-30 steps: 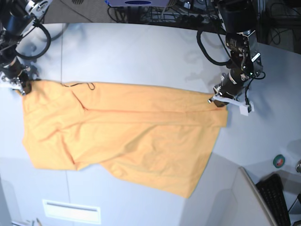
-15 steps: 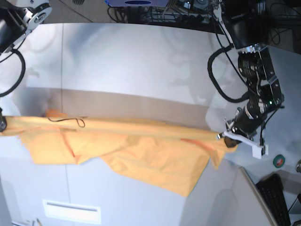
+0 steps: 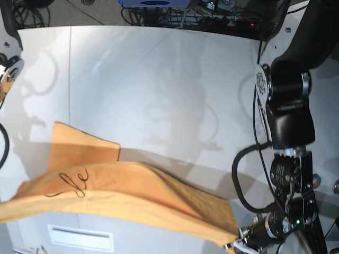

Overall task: Layout the t-shirt on the table in an organized manner, then fold the t-shirt properly
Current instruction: 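Lift the shirt high with both grippers and swing it out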

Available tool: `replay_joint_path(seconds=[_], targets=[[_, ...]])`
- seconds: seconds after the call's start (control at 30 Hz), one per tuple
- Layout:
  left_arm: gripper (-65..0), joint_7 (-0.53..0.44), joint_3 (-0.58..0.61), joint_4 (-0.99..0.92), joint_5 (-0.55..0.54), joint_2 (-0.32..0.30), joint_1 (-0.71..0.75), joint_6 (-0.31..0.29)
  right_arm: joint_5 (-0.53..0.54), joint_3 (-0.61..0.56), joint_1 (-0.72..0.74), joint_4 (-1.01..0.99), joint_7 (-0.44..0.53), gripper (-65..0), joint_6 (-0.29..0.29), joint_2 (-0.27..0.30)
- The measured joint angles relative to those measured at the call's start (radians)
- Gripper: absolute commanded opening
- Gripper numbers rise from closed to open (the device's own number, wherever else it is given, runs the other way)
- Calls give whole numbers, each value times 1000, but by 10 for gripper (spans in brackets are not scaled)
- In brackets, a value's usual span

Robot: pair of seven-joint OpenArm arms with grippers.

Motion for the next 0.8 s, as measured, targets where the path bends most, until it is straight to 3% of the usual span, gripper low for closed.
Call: replay_joint_path(seconds=[0.07,0.2,0.4,0.5,0.6,0.67,0.8], targets=[[-650,-22,8,-75,2,2,-82,1,6,-53,59,-48,51,-650,-7,29],[-650,-180,10,-220,-8,3,-214,1,8,-123,164,-160,119,-650,-17,74],[-650,-301,11,-497,-2,7,-444,0,12,-158,339,-245,166,-650,-14,147],[-650,-331,12,-517,-16,12,-543,-10,20,-159,439,-223,157,-650,-11,176],[-650,-326,11,-490,-29,8,-597,-13,38,-158,473,-119,129,-650,-2,206],[-650,-224,10,-430,-30,0,-580,-16,37,-148,451,-22,53,-650,-4,223],[-650,-123,11,-133,-30,-27,-351,-13,36,-42,225,154,-63,-650,-10,185]])
